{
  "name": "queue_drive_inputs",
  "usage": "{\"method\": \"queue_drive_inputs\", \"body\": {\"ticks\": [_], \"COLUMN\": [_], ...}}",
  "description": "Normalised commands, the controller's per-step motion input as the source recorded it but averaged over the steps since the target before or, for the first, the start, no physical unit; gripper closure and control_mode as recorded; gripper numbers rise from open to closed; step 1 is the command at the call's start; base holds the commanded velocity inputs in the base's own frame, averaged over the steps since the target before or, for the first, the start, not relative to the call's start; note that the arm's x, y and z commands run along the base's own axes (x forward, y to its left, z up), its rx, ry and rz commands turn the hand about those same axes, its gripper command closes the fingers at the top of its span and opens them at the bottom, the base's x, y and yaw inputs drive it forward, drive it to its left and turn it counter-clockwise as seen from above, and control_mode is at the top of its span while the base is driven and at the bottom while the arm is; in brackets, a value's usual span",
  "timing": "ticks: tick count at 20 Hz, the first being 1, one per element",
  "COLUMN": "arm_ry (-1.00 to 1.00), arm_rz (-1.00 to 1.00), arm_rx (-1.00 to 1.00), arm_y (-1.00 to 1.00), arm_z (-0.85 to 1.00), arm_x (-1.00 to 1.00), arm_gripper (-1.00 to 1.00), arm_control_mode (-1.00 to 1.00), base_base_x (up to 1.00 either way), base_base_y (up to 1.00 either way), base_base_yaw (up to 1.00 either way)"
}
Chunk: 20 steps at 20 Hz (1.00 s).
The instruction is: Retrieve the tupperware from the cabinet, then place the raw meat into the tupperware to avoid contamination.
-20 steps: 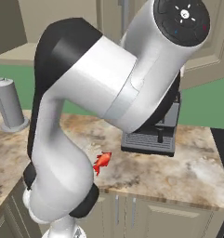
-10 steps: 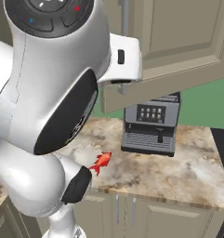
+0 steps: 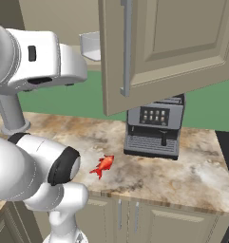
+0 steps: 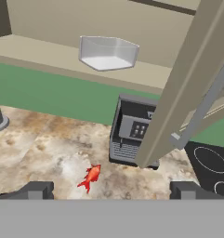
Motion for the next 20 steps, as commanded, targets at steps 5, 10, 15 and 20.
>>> {"method": "queue_drive_inputs", "body": {"ticks": [5, 10, 15, 20], "arm_ry": [0.02, 0.12, 0.32, 0.38], "arm_rz": [-0.09, -0.09, -0.01, -0.03], "arm_rx": [-0.15, -0.17, -0.13, -0.07], "arm_y": [0.78, 0.71, 0.04, 0.02], "arm_z": [0.0, -0.05, -0.35, -0.57], "arm_x": [-0.1, 0.02, 0.31, 0.13], "arm_gripper": [-1.0, -1.0, -1.0, -1.0], "arm_control_mode": [-1.0, -1.0, -1.0, -1.0], "base_base_x": [0.0, 0.0, 0.0, 0.0], "base_base_y": [0.0, 0.0, 0.0, 0.0], "base_base_yaw": [0.0, 0.0, 0.0, 0.0]}}
